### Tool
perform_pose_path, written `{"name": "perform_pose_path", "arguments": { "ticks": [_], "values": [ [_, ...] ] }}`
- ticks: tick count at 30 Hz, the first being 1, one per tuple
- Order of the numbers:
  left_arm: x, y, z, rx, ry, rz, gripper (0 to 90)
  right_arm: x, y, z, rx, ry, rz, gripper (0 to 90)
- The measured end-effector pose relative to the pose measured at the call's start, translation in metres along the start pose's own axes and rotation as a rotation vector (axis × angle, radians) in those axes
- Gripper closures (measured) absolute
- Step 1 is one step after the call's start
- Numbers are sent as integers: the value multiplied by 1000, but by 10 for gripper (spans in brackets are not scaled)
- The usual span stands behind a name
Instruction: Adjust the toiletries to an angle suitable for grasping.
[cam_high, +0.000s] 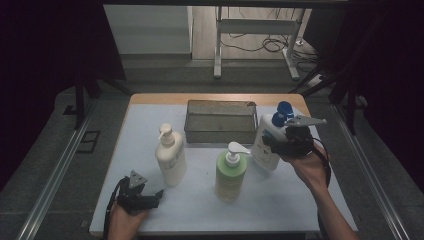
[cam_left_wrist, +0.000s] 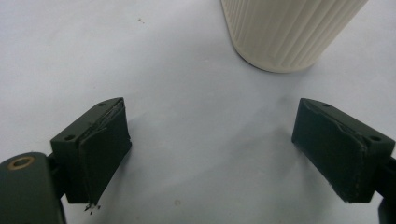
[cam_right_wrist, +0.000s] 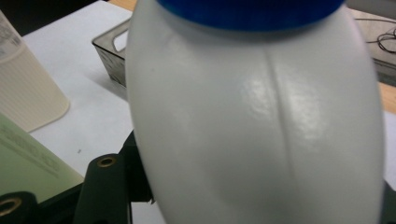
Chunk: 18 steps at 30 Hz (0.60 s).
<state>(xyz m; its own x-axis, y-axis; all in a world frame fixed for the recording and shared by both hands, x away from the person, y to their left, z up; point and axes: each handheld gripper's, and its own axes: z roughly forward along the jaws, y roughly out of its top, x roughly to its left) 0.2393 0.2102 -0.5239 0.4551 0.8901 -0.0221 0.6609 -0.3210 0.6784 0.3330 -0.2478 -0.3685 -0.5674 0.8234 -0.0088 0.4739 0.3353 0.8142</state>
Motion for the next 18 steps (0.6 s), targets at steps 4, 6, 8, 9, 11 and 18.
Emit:
{"name": "perform_pose_path", "arguments": {
  "ticks": [4,6,8,9,11,18],
  "values": [
    [0,0,0,0,0,0,107,4,12,-3,-6,10,-7,402],
    [0,0,0,0,0,0,107,6,16,-4,-9,13,-12,402],
    [0,0,0,0,0,0,107,8,22,-4,-9,18,-12,402],
    [0,0,0,0,0,0,107,10,27,-4,-14,23,-13,402],
    [0,0,0,0,0,0,107,11,30,-4,-17,23,-19,402],
    [0,0,0,0,0,0,108,18,48,0,-24,35,-27,403]
  ]
}}
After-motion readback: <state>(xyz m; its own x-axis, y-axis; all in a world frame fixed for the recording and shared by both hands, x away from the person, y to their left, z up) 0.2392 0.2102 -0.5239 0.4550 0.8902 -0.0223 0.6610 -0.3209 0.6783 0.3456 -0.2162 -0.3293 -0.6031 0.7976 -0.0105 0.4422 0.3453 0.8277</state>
